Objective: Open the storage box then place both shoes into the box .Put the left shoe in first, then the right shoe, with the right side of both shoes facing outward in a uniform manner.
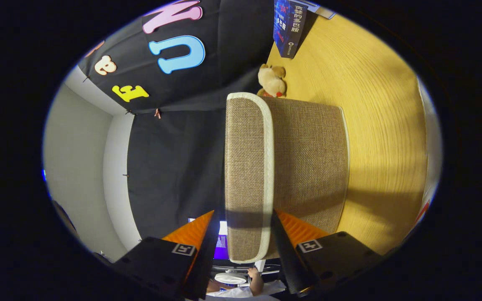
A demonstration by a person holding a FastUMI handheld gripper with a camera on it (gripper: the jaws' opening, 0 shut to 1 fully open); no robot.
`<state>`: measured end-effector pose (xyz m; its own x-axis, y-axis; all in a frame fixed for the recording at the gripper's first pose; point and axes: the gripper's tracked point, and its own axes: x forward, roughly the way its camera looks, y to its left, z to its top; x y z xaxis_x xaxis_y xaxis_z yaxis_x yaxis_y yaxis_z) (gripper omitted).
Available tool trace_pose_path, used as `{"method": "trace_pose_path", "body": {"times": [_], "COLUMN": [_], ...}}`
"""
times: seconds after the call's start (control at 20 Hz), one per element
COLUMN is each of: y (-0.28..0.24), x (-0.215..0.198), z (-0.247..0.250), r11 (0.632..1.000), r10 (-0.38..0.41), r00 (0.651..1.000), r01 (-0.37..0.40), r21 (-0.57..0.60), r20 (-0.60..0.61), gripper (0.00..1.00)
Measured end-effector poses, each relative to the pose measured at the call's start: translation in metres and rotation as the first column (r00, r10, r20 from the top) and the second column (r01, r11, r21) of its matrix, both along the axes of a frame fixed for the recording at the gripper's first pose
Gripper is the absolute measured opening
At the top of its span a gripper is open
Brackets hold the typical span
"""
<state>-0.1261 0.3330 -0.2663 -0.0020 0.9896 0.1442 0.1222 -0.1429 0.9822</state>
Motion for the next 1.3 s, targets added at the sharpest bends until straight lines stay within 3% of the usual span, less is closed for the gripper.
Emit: {"method": "trace_pose_path", "body": {"times": [0.1, 0.25, 0.3, 0.35, 0.4, 0.7, 0.9, 1.1, 1.3], "y": [0.003, 0.002, -0.003, -0.003, 0.001, 0.003, 0.030, 0.082, 0.132], "x": [-0.003, -0.021, -0.020, -0.018, -0.015, 0.002, 0.011, 0.015, 0.013], "z": [-0.011, 0.000, 0.003, 0.010, 0.022, 0.094, 0.150, 0.199, 0.228], "r11": [0.998, 0.995, 0.996, 0.998, 0.999, 0.995, 0.993, 0.992, 0.990], "r10": [0.041, 0.088, 0.069, 0.054, 0.032, -0.067, -0.104, -0.121, -0.112], "r00": [0.999, 0.995, 0.997, 0.998, 0.999, 0.998, 0.989, 0.939, 0.914], "r01": [-0.042, -0.089, -0.070, -0.054, -0.032, 0.067, 0.098, 0.128, 0.139], "r21": [-0.047, -0.035, -0.048, -0.033, -0.009, 0.069, 0.060, -0.002, -0.040], "r20": [-0.011, -0.037, -0.021, -0.014, -0.024, 0.001, 0.103, 0.323, 0.390], "gripper": [0.70, 0.26, 0.26, 0.09, 0.05, 0.05, 0.05, 0.07, 0.09]}}
